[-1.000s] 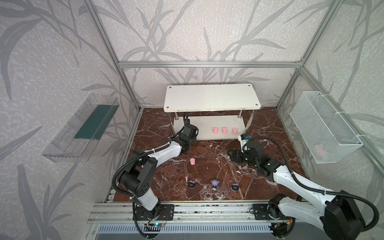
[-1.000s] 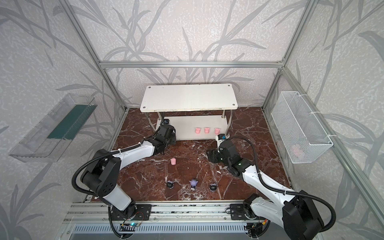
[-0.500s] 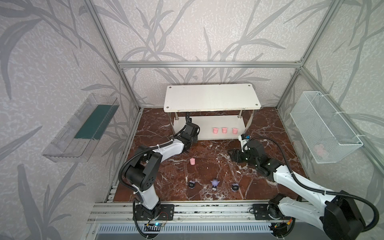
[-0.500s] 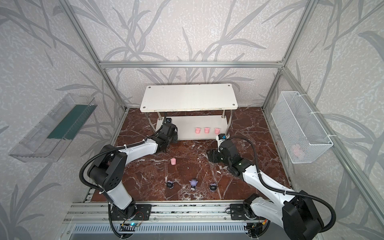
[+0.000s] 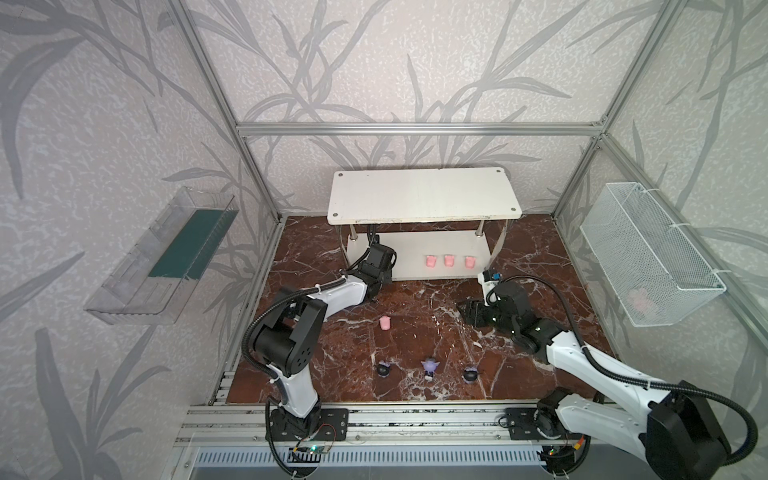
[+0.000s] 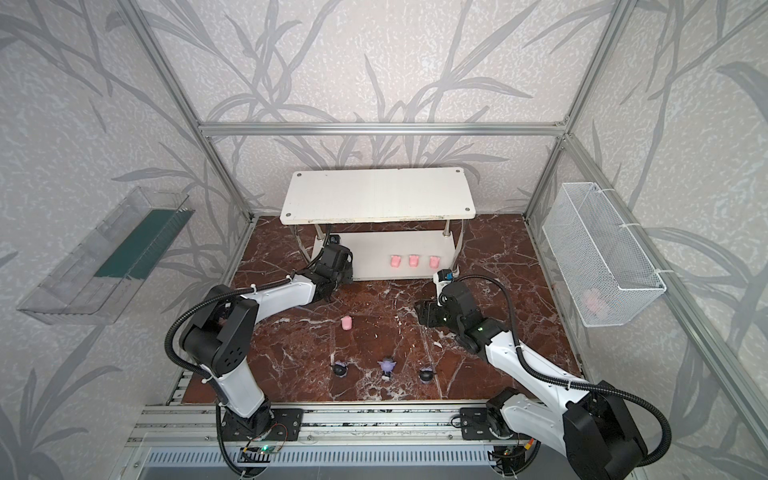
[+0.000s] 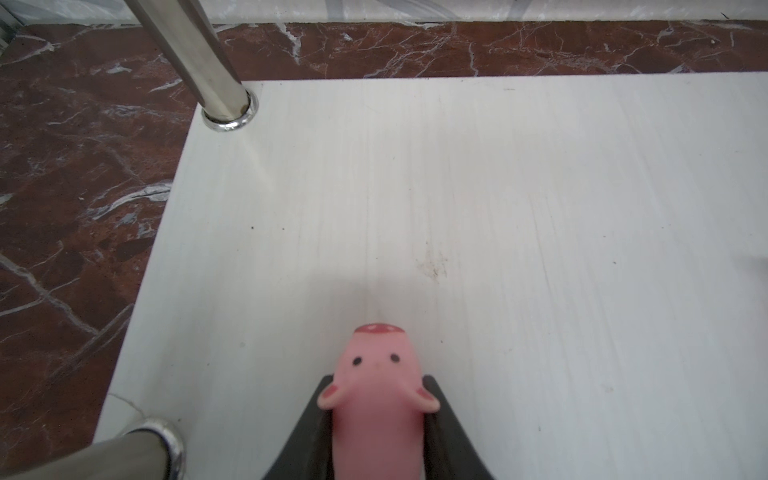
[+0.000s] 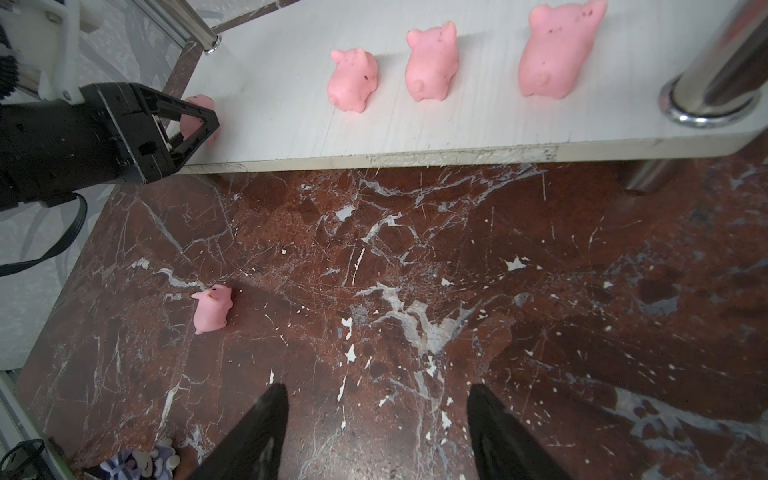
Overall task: Place and organize the plastic toys onto the shelf
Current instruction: 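Carry the pink pig with the left gripper onto the lower shelf and release, then return the left gripper to the last floor pig and grasp it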
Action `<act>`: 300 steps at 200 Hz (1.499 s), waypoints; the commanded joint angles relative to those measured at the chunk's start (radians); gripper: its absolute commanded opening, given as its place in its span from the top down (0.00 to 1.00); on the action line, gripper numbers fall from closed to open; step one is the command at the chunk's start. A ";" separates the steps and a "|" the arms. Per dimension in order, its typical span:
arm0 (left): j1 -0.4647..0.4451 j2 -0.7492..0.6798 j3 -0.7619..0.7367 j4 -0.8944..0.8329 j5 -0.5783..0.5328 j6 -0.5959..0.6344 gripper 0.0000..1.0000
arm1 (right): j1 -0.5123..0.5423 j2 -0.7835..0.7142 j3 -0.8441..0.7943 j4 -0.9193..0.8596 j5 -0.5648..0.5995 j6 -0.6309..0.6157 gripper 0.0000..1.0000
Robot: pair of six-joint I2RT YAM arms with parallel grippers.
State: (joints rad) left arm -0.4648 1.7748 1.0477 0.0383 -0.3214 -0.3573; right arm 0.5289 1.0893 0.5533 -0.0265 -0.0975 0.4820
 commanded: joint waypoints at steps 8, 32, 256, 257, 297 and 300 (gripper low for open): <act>0.012 0.016 0.023 0.012 -0.008 -0.014 0.68 | -0.007 -0.016 -0.015 0.012 -0.010 0.003 0.31; 0.021 0.027 0.032 0.008 0.003 -0.012 0.67 | -0.007 -0.014 -0.017 0.012 -0.010 0.005 0.31; -0.003 -0.176 -0.072 -0.047 0.087 -0.047 0.30 | -0.006 0.009 -0.033 0.048 -0.025 0.024 0.31; -0.004 -0.178 -0.072 -0.047 0.088 -0.047 0.30 | -0.006 0.009 -0.033 0.048 -0.025 0.024 0.31; -0.038 -0.245 -0.132 -0.067 0.094 -0.089 0.29 | -0.007 0.015 -0.035 0.058 -0.032 0.030 0.31; -0.042 -0.252 -0.136 -0.069 0.093 -0.092 0.29 | -0.006 0.015 -0.035 0.059 -0.032 0.030 0.31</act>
State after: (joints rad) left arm -0.4839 1.5902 0.9394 -0.0189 -0.2329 -0.4114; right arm 0.5282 1.0958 0.5285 0.0040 -0.1146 0.5056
